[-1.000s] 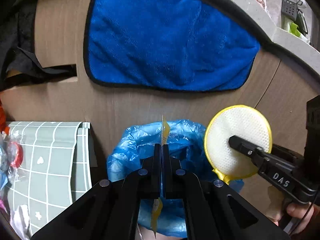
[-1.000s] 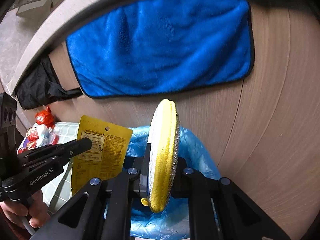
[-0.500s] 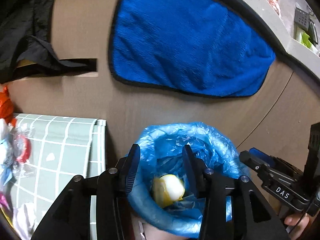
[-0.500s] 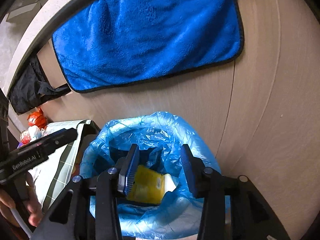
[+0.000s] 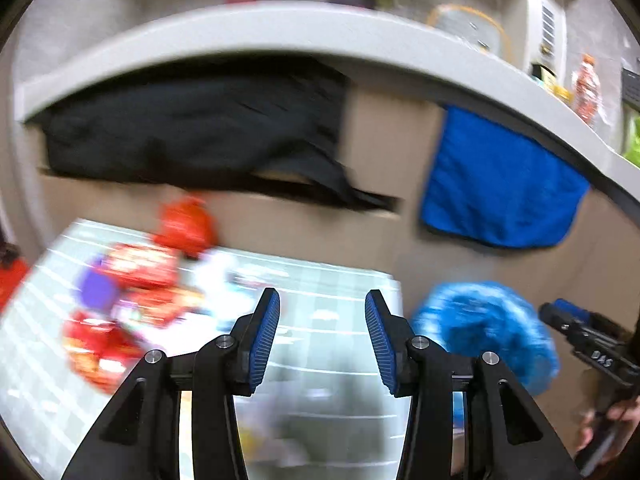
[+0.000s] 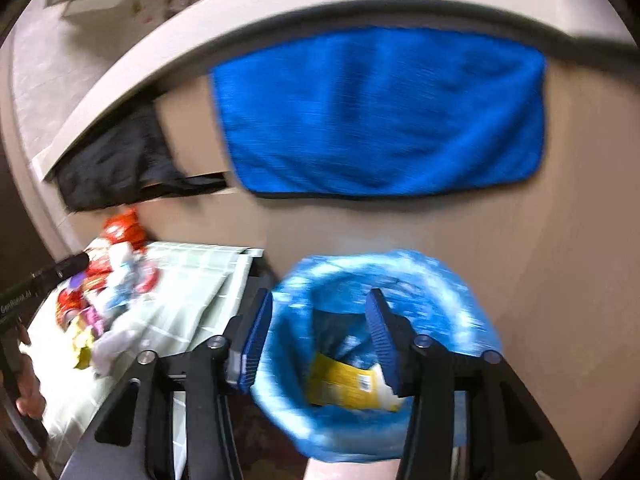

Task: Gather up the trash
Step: 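Grasp the pink chip bag with the right tool while the left tool reaches the white tissue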

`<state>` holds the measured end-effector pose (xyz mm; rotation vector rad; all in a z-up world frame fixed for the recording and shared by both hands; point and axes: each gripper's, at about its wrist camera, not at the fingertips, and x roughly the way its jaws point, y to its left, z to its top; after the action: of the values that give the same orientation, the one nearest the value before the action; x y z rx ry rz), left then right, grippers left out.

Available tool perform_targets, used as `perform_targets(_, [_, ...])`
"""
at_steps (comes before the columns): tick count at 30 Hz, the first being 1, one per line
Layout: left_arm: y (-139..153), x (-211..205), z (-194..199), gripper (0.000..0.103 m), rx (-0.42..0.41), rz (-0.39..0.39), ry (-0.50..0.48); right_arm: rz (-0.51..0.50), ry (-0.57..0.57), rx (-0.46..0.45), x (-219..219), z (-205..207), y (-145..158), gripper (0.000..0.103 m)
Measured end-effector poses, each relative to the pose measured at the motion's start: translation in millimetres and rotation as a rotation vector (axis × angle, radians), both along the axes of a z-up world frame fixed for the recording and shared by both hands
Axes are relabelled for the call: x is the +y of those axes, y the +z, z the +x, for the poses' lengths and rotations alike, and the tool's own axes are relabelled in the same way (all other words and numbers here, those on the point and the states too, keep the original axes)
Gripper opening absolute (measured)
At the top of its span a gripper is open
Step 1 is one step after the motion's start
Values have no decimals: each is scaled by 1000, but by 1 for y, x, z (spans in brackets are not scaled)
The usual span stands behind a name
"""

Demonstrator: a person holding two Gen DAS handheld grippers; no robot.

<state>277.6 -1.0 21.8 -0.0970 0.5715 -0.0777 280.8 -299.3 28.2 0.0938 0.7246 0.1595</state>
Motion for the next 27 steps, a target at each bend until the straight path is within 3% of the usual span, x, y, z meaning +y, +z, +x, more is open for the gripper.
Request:
perform_targets(6, [9,101,-46,46,-64,76,219,-63,177,9,84,-3,7,49])
perform_targets(11, [-14,180,-72,45,23,7,332,-134,349,35,159,-12,-3,49])
perform_targets(16, [-41,201,-91,46,95,-12,331,-139,561,93,228,-25,-18,49])
perform_targets(23, [-57,203,-92,46,121,-66,291,-145,673,149,294,-23,-39,49])
perform_targets(27, [-64,198,-92,46,141,-107,237,-219,688,183,324,-15,-62,45])
